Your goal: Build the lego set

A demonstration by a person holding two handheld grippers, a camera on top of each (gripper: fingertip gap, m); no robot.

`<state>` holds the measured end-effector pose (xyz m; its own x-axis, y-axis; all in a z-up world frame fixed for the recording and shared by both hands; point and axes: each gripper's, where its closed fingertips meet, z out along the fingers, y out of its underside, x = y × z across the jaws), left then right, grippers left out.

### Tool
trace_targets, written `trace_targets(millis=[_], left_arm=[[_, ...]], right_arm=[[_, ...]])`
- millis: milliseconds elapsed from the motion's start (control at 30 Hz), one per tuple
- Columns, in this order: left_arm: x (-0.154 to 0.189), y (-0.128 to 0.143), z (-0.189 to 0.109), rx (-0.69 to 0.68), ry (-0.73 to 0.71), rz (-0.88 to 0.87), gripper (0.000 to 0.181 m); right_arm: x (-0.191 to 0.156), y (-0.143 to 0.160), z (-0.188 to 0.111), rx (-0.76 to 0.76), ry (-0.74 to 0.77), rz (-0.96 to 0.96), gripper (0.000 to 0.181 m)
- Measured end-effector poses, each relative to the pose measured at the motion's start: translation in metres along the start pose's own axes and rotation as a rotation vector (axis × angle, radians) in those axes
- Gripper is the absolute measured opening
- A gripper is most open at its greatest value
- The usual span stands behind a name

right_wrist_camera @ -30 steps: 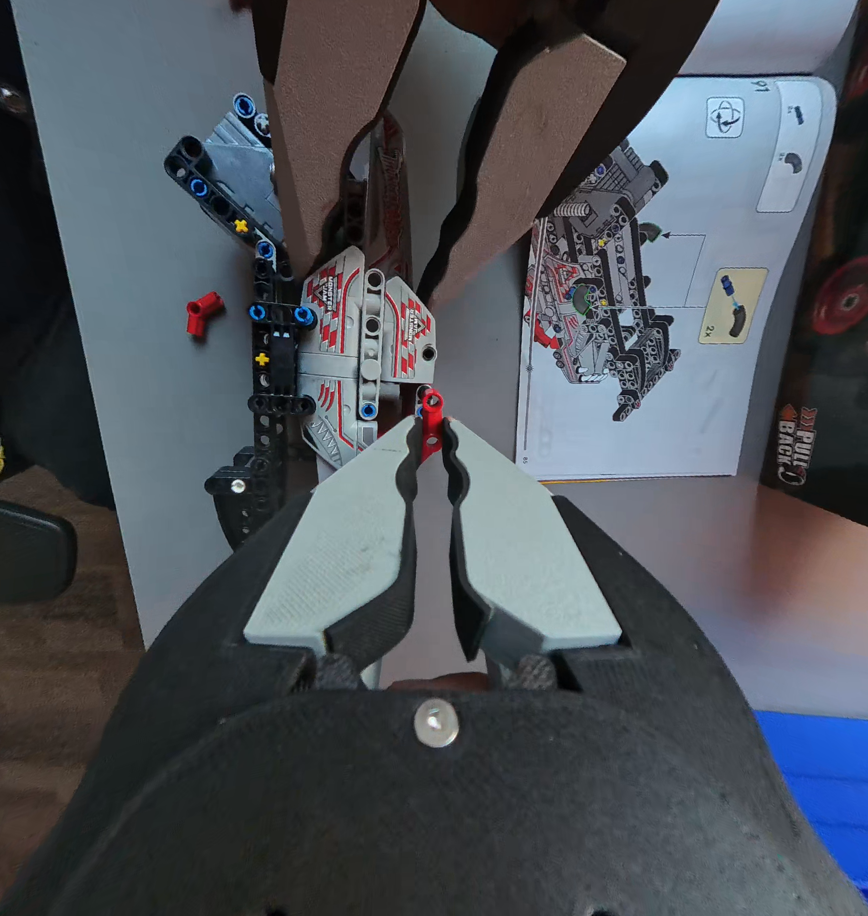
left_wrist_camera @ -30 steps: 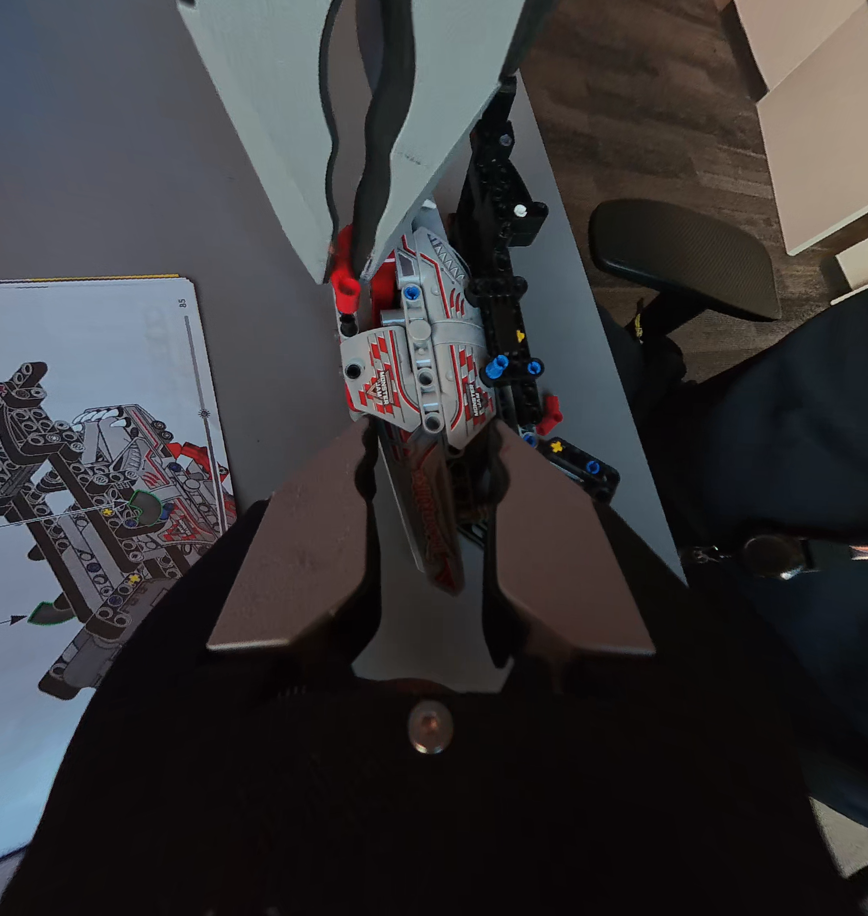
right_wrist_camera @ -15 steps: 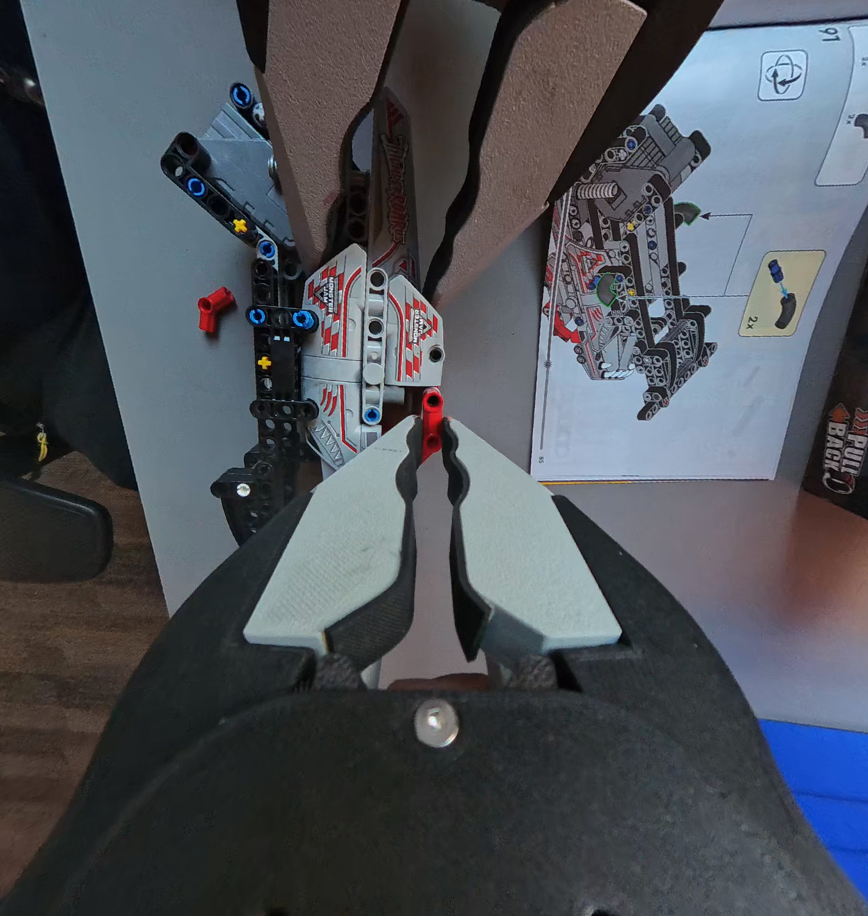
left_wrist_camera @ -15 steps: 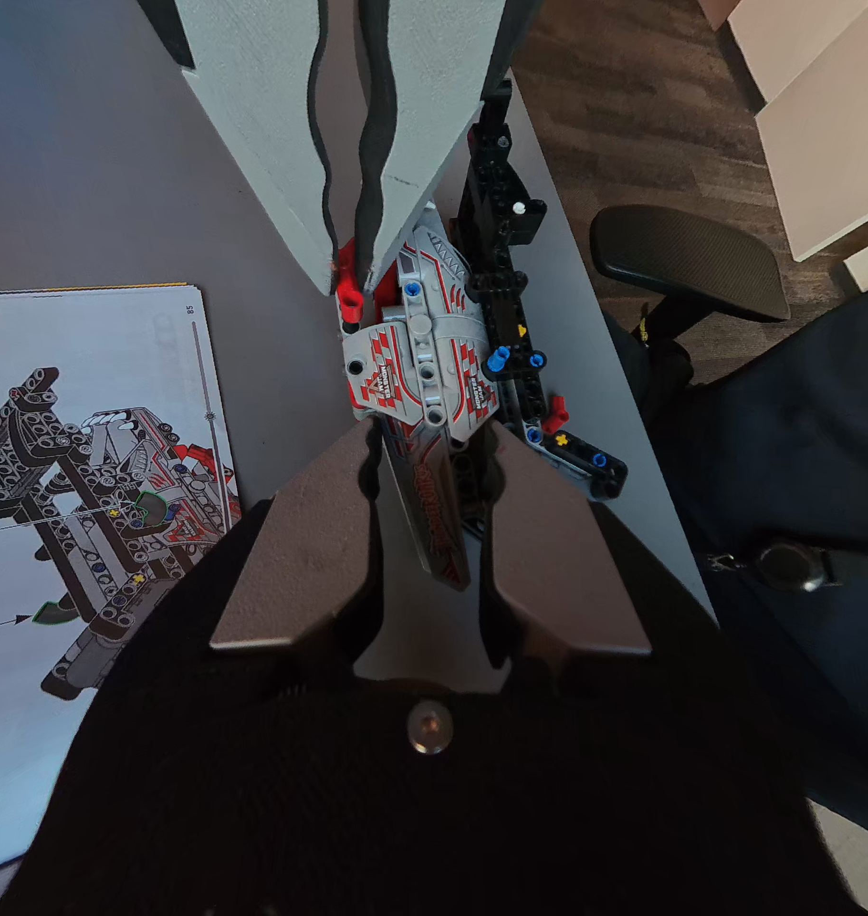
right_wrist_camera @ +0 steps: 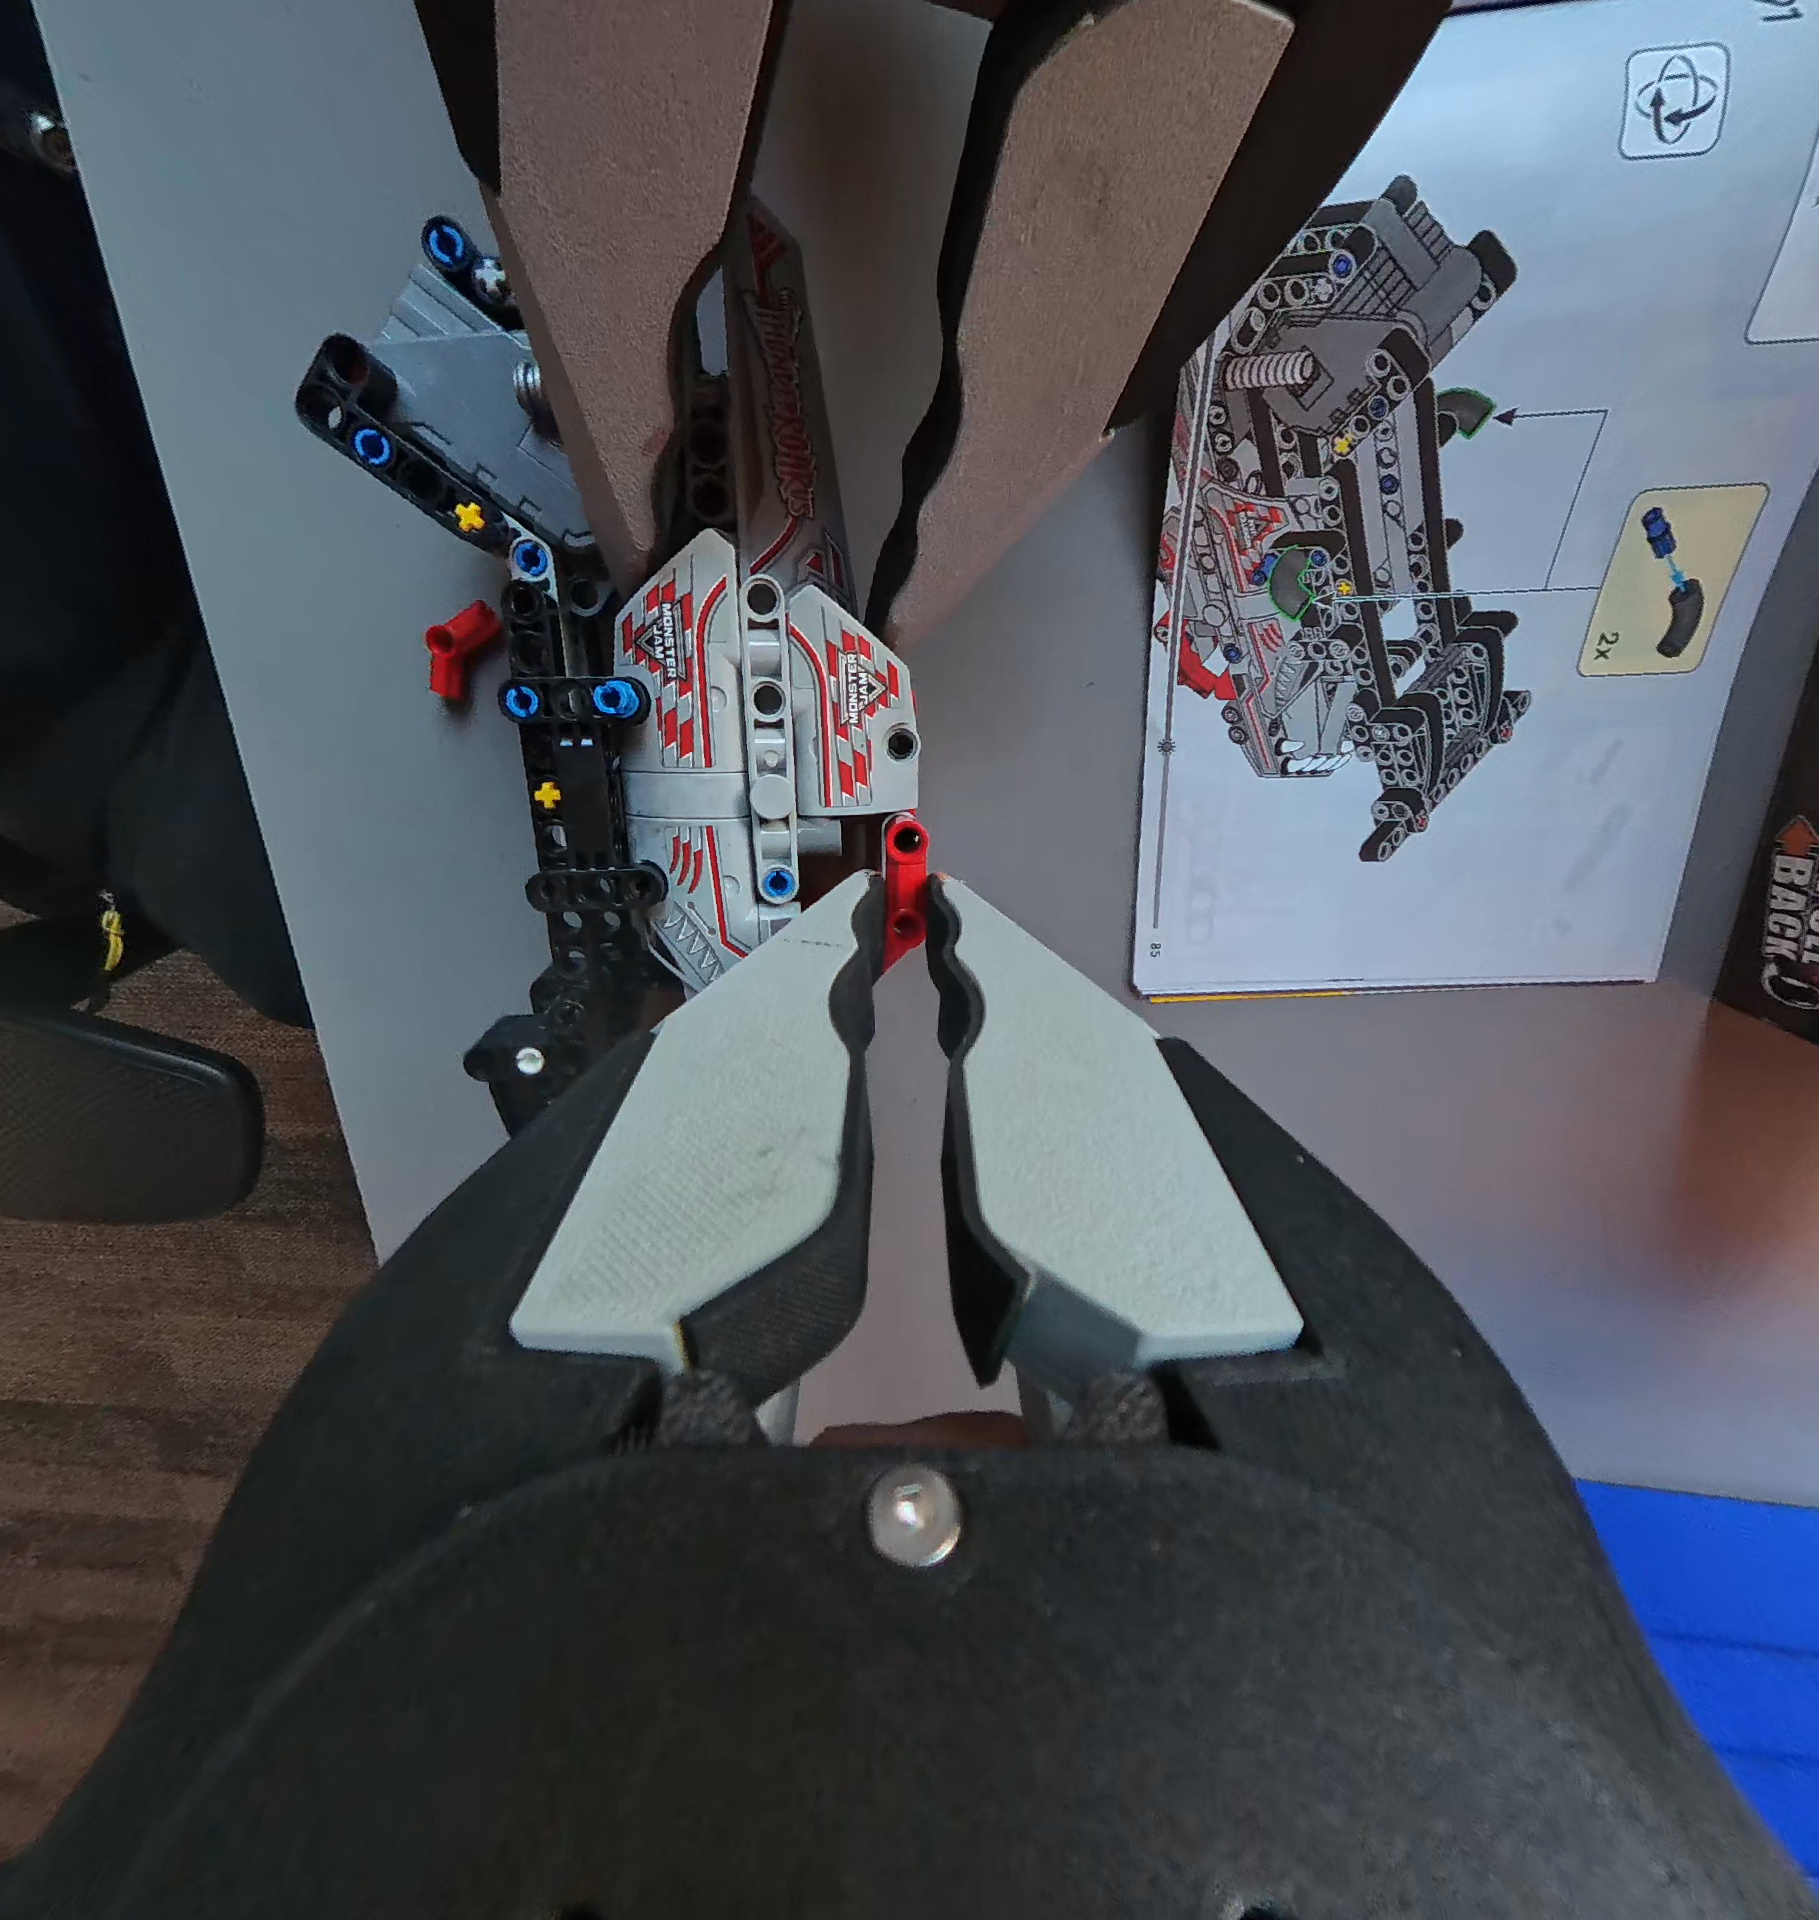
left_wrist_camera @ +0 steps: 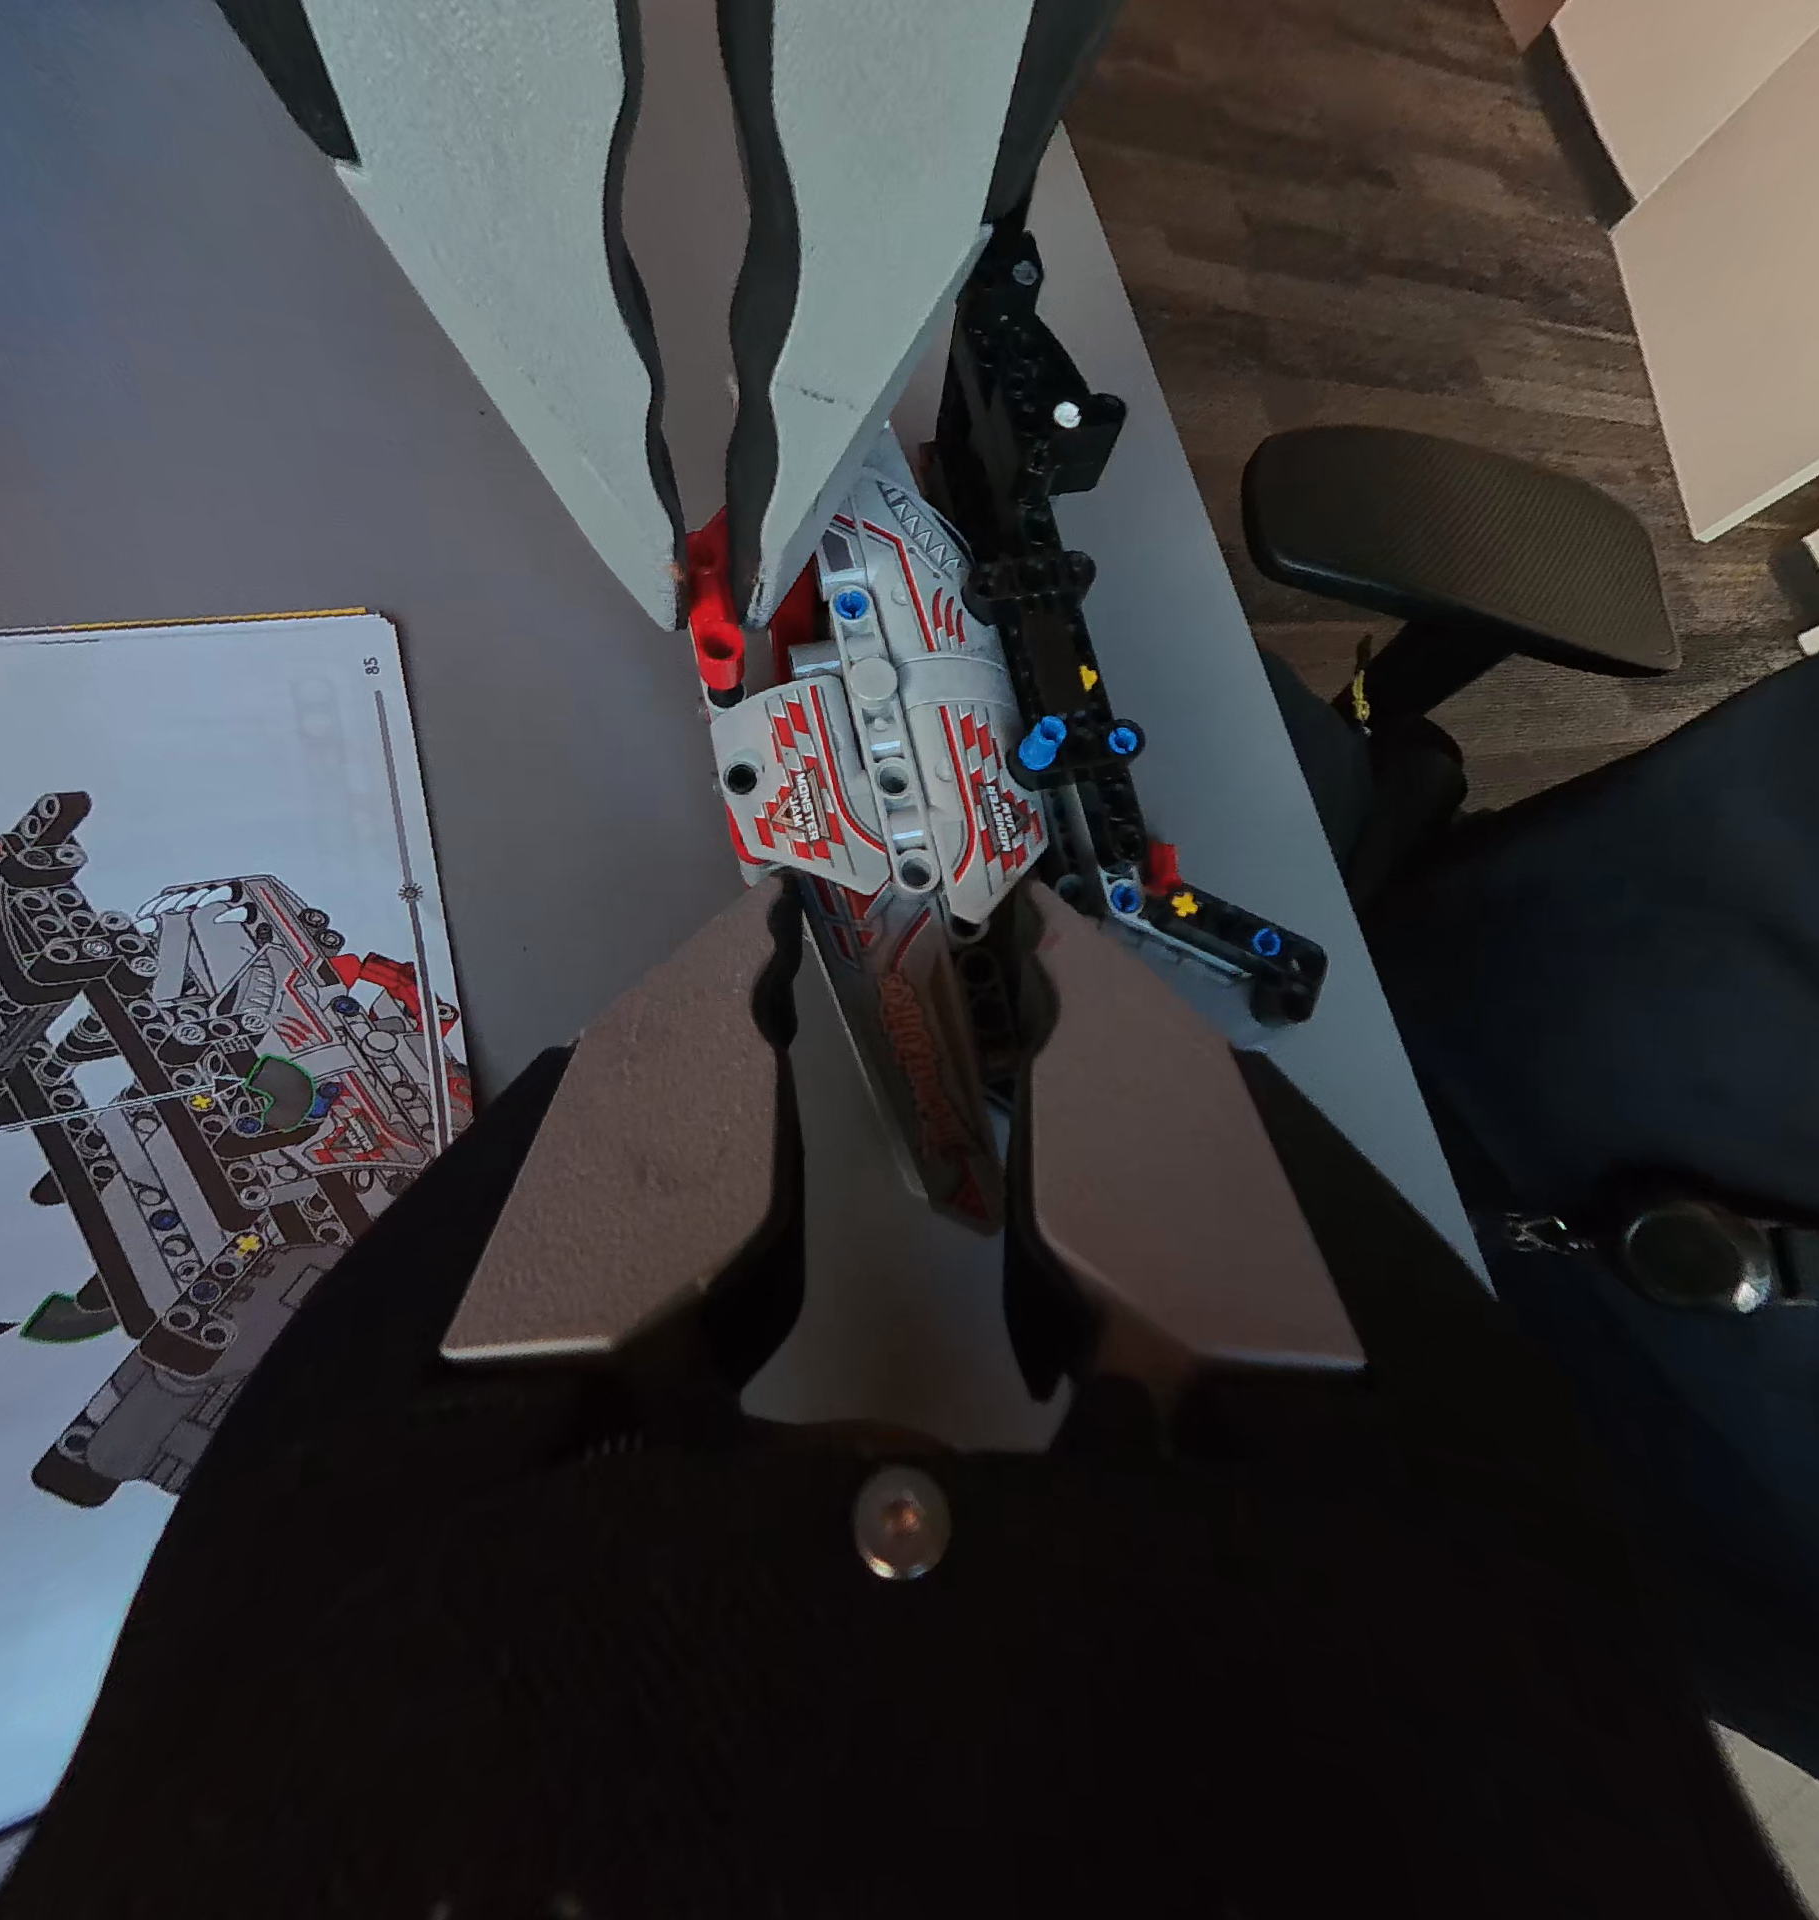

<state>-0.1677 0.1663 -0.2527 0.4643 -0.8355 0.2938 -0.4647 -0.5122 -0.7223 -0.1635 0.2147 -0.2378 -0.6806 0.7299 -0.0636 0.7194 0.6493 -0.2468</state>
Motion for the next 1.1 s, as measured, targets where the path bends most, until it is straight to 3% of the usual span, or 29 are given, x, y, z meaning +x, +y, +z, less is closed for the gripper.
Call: trace_targets(millis=[600, 733, 867, 1100], left_arm=[[0.009, 0.007, -0.006, 0.021, 0.088, 0.063, 0.031], [0.019, -0.008, -0.021, 0.120, 0.179, 0.021, 0.038], [0.012, -0.018, -0.029, 0.169, 0.151, -0.055, 0.043], [0.017, -0.002, -0.005, 0.030, 0.083, 0.016, 0.051]], right_arm=[[-0.018, -0.001, 0.002, -0.007, 0.014, 0.097, 0.005], [-0.022, -0.003, 0.003, 0.004, -0.006, 0.114, 0.005], [-0.021, -0.005, 0.003, 0.040, -0.015, 0.121, 0.005], [-0.021, -0.005, 0.003, 0.031, 0.021, 0.078, 0.005]])
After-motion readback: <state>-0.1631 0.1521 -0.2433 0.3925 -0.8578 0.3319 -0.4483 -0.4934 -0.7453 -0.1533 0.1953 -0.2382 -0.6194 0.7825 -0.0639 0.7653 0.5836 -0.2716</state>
